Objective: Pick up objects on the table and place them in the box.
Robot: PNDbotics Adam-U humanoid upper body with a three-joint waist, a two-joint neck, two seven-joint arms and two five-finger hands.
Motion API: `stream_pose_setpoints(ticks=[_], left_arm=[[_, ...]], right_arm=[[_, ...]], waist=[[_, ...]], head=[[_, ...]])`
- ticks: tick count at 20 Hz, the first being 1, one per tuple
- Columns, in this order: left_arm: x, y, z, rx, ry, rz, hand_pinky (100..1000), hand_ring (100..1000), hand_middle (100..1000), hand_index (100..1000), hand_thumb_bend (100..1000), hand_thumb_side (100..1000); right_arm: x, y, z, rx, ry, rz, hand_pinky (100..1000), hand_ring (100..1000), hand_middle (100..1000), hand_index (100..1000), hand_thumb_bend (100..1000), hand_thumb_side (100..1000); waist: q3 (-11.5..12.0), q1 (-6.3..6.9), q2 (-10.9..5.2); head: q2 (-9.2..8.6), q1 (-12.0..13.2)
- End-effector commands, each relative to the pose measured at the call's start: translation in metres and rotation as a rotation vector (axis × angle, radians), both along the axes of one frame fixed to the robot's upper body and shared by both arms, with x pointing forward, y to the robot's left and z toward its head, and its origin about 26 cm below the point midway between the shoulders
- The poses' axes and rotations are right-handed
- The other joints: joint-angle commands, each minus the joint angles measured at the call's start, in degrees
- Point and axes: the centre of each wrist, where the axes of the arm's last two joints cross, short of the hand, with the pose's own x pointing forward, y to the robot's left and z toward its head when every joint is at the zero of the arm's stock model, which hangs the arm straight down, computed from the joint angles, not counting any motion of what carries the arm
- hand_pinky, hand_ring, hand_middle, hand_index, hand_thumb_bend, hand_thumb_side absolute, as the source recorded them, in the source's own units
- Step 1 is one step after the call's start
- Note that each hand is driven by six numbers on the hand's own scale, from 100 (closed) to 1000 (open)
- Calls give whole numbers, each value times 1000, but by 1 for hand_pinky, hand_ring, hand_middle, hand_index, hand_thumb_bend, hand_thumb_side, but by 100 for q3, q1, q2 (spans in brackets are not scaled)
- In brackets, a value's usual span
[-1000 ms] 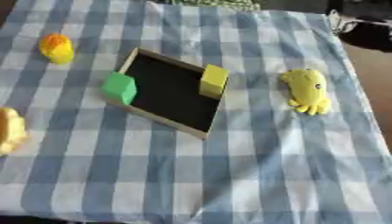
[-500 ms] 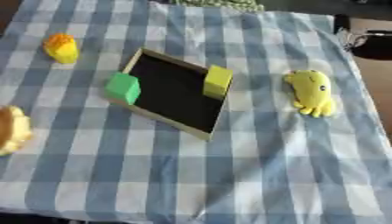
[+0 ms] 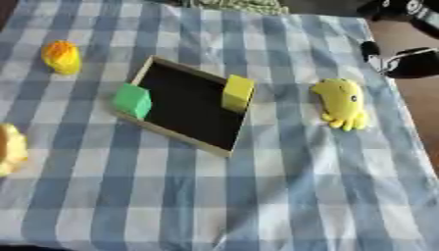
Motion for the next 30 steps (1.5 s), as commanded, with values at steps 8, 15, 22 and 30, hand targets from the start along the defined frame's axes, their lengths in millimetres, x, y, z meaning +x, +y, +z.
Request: stream_pose_setpoints(ticks=[8, 15, 22, 30], left_arm=[[-1, 0, 10, 30, -18, -8, 935, 796, 740, 790, 100, 506], [-1, -1, 9, 26, -15, -16, 935, 796, 741, 790, 100, 509], [-1, -2, 8, 23, -8, -20, 935, 797, 742, 791, 100, 516], [0, -4, 7, 19, -2, -28, 936, 797, 743, 791, 100, 520]], right_arm=[[6, -9, -1, -101, 114, -24, 863, 821, 810, 847, 246, 224], [13, -16, -18, -159, 188, -48, 875, 849, 845, 869, 371, 133], [20, -27, -32, -220, 217, -106, 874, 856, 855, 877, 425, 158], [31, -33, -48, -227, 249, -135, 871, 855, 856, 878, 428, 172]], waist=[[36, 29, -26], [63, 33, -23], [76, 35, -3], [98, 50, 7]], head=[[2, -89], [0, -109], [-4, -101], [-40, -104]])
